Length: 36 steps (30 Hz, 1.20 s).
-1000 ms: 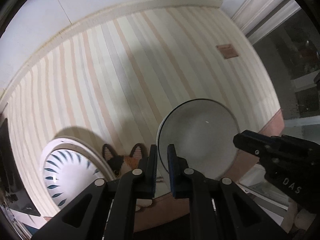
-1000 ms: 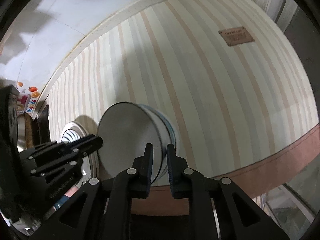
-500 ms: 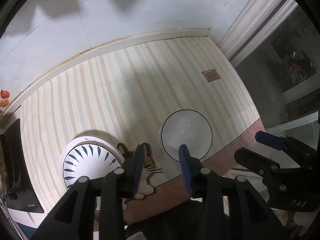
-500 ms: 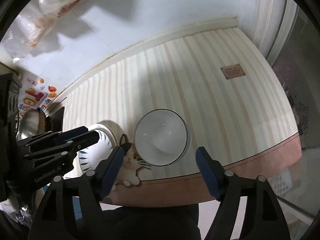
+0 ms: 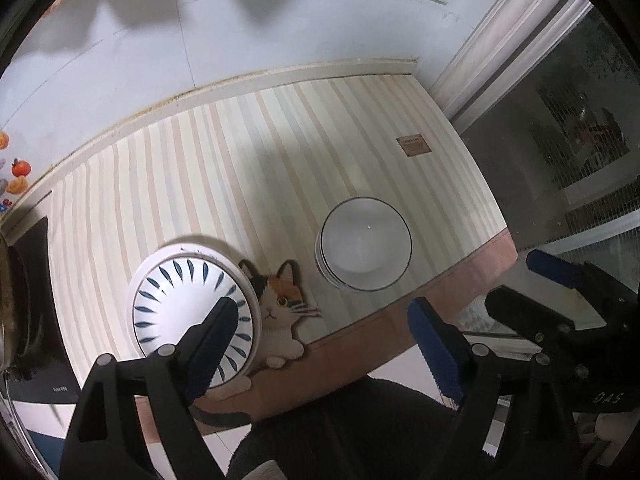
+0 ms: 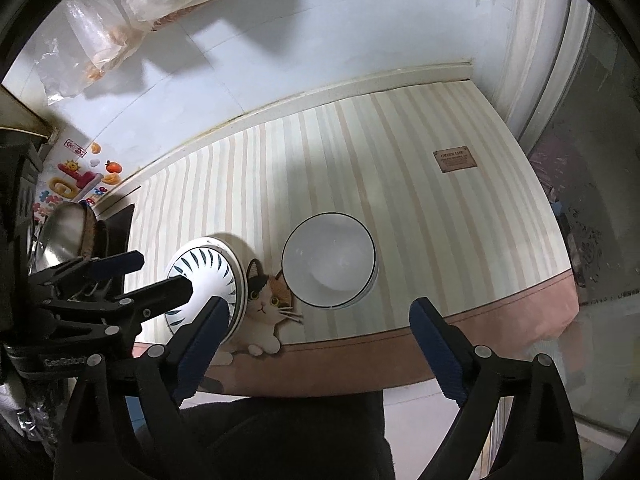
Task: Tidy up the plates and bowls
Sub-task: 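Grip the three nested bowls with both grippers, then lift the bowl stack with both grippers and carry it over the plate stack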
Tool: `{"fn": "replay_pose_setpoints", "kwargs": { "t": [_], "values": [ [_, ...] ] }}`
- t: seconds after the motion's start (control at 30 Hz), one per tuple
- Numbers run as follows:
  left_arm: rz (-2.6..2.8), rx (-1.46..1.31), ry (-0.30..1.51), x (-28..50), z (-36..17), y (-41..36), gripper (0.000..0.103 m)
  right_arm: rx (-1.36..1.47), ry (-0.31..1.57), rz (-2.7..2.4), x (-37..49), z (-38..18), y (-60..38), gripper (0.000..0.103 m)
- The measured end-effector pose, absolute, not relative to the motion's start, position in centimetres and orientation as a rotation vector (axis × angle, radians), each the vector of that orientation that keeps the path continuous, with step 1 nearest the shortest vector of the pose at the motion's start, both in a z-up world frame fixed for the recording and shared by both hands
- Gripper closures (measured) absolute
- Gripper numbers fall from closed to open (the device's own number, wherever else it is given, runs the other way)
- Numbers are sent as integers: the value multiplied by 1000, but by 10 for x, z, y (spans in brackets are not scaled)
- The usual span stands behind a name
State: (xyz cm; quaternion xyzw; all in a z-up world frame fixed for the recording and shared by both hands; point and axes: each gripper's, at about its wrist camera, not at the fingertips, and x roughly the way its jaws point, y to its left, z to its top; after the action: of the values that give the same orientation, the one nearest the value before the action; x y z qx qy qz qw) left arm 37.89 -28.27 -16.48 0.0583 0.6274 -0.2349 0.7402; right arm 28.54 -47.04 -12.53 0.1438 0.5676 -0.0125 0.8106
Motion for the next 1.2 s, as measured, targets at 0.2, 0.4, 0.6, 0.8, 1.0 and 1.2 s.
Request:
{"fn": "replay_pose_setpoints", "kwargs": {
  "t": [0.2,0.4,0.6,0.8,1.0,1.2],
  "values": [
    [-508,112,1406,378,-174,-282,16,322,1226,-29,285,-130,-472,7],
    [-486,72,1428,394,-195,-281,16,386,1194,31,297,-152,-484,5],
    [-439,21,1466,431,-242,-286,16,495,1228,82,316,-208,-503,4],
    [-428,-34,1578,464,-299,-299,16,620,1310,79,339,-279,-527,4],
    [-471,-69,1715,478,-353,-318,16,766,1344,110,351,-335,-547,4],
    [-528,-149,1801,477,-383,-330,22,846,1360,182,364,-375,-550,5]
  ]
}}
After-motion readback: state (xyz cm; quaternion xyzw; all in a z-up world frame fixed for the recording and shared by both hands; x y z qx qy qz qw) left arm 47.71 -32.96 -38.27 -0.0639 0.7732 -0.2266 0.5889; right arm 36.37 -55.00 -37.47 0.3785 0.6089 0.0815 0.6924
